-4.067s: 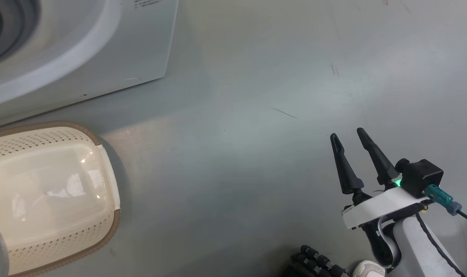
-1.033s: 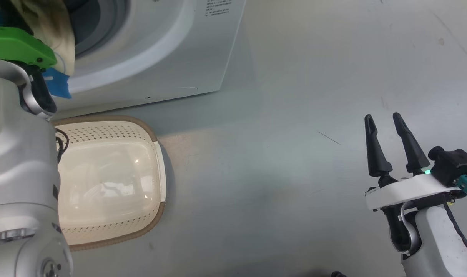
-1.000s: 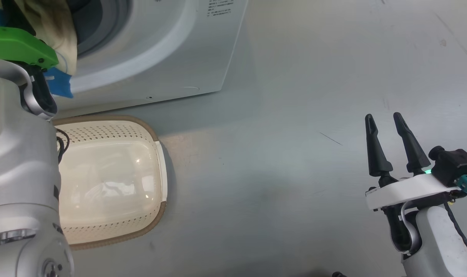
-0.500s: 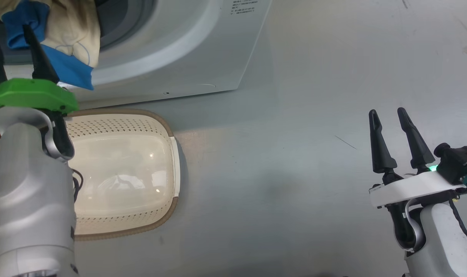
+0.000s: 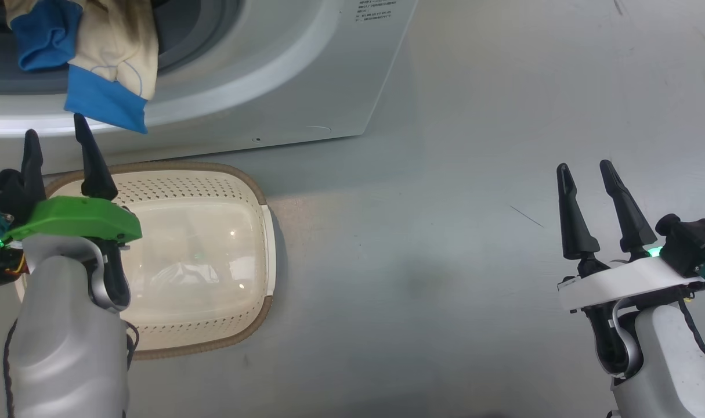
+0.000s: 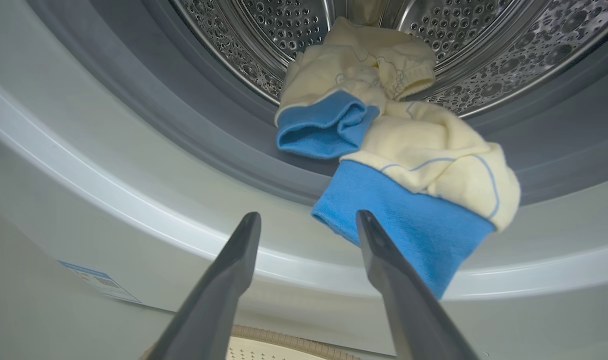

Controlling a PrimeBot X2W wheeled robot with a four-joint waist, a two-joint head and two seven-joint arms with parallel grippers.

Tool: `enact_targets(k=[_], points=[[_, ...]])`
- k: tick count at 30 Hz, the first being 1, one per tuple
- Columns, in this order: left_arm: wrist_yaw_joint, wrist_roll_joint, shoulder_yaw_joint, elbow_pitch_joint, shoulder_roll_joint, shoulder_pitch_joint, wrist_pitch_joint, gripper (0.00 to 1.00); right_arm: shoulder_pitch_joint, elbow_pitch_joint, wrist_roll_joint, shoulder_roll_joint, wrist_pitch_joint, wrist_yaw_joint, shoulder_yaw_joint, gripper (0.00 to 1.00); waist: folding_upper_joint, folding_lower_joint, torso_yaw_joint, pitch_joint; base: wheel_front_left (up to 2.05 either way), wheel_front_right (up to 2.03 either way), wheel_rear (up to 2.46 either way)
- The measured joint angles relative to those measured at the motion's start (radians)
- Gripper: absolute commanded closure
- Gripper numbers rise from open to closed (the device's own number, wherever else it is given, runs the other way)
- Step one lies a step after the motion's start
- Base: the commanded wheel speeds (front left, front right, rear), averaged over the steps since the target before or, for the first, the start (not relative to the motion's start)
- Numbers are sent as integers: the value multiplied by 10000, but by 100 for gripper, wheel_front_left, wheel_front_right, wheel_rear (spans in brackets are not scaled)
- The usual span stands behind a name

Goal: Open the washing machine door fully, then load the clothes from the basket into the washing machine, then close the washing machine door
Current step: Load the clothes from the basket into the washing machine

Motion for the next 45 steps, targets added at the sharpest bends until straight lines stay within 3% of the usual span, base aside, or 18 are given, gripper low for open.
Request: enact_targets(k=[17, 45], points=[[111, 61, -347, -1615, -2, 1845, 8, 0, 1, -29, -19, -4, 0, 0, -58, 0, 0, 0, -8, 4, 0, 0, 0], [533, -263, -1026, -3262, 10, 3028, 42, 0, 2, -29, -63, -46, 0, 0, -17, 0, 0, 0, 99, -31, 0, 0, 0]])
